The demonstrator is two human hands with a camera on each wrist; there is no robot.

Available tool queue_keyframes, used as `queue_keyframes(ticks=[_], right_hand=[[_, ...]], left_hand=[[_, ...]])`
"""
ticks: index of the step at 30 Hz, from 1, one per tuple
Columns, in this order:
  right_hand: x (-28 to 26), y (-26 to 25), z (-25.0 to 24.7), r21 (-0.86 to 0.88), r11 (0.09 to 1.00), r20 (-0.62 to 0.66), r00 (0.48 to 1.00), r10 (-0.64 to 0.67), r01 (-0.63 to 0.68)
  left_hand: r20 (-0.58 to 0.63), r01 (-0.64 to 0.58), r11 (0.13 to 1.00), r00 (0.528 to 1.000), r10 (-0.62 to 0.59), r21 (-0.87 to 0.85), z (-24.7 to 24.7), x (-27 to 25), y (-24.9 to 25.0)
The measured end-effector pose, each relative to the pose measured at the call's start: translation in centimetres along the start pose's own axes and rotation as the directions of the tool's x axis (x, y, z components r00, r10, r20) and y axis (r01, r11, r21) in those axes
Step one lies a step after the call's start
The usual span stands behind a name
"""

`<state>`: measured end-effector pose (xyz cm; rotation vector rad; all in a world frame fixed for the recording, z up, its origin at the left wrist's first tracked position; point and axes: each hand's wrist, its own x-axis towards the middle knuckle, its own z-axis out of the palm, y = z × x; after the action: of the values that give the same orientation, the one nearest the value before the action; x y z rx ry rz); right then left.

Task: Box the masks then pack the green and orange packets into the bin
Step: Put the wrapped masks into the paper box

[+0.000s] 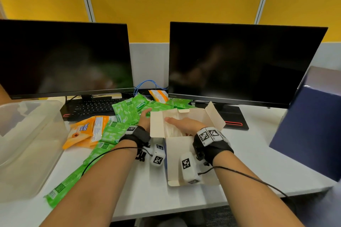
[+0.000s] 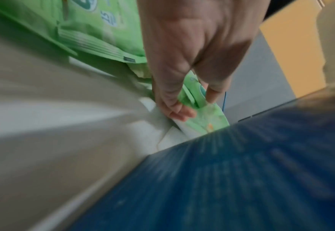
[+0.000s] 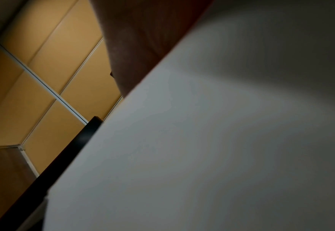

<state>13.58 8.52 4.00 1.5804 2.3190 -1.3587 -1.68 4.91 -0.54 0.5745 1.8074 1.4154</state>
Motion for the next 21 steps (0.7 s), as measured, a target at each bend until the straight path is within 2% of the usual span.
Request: queue_keyframes(ticks=[1,2,4,5,6,7,10,11,13,14,15,16,18,19,21], right_hand=[[0.1,0.0,0.0,-0.001,1.000,0.002,1.000,0.007,-0.007],[0.1,0.1,-0.1,-0.001,1.000,0.004,1.000,0.015,-0.015],[0.3,0.2,-0.3,0.031,0.999,-0.007,0.999,0.038,-0.037],[0.4,0.3,-0.4,0.056,0.997,-0.025,0.998,0.051,-0.049],[0.5,0.5,-0.6,0.074,0.996,-0.053,0.997,0.057,-0.053],[0.7,0.6,-0.7,0.084,0.995,-0.087,0.994,0.061,-0.054],[1.0,1.3,-1.5,0.093,0.994,-0.165,0.983,0.077,-0.063],[1.1,1.6,-1.8,0.088,0.994,-0.178,0.981,0.083,-0.069],[1.0,2.1,-2.7,0.067,0.995,-0.205,0.974,0.092,-0.080],[0.9,2.5,-3.2,0.064,0.994,-0.220,0.970,0.102,-0.090],[0.9,3.0,-3.7,0.071,0.992,-0.233,0.966,0.116,-0.102],[0.9,3.4,-4.1,0.082,0.990,-0.248,0.960,0.128,-0.111],[0.9,4.1,-4.7,0.102,0.986,-0.260,0.953,0.152,-0.130],[0.9,4.4,-4.9,0.112,0.984,-0.260,0.952,0.162,-0.137],[0.9,4.5,-4.9,0.120,0.983,-0.262,0.950,0.167,-0.139]], left_hand=[[0.014,-0.083,0.994,0.996,0.083,0.068,-0.1,0.3,0.3],[0.006,-0.101,0.993,0.995,0.100,0.057,-0.6,0.7,0.3],[0.080,-0.002,1.000,0.997,0.000,0.024,-1.2,2.2,0.2],[0.046,-0.023,0.996,0.999,0.019,0.091,-1.9,2.8,-0.1],[0.004,-0.119,0.978,0.993,0.120,0.172,-2.7,3.6,-0.4],[-0.045,-0.145,0.977,0.987,0.154,0.157,-3.4,3.5,-0.1],[-0.150,-0.181,0.978,0.969,0.195,0.104,-5.4,4.0,0.3],[-0.192,-0.161,0.984,0.966,0.172,0.072,-6.0,4.0,0.6],[-0.210,-0.149,0.989,0.966,0.149,0.018,-6.6,4.7,0.7],[-0.216,-0.163,0.985,0.961,0.172,0.061,-7.1,4.7,0.6],[-0.245,-0.167,0.986,0.956,0.164,0.010,-7.1,4.7,0.5],[-0.290,-0.169,0.984,0.946,0.148,-0.050,-6.9,4.3,0.5],[-0.347,-0.291,0.956,0.893,0.288,0.044,-6.0,4.0,0.0],[-0.295,-0.323,0.935,0.888,0.354,0.149,-5.2,3.8,-0.3],[-0.002,-0.393,0.857,0.909,0.417,0.333,-2.9,3.0,-1.0]])
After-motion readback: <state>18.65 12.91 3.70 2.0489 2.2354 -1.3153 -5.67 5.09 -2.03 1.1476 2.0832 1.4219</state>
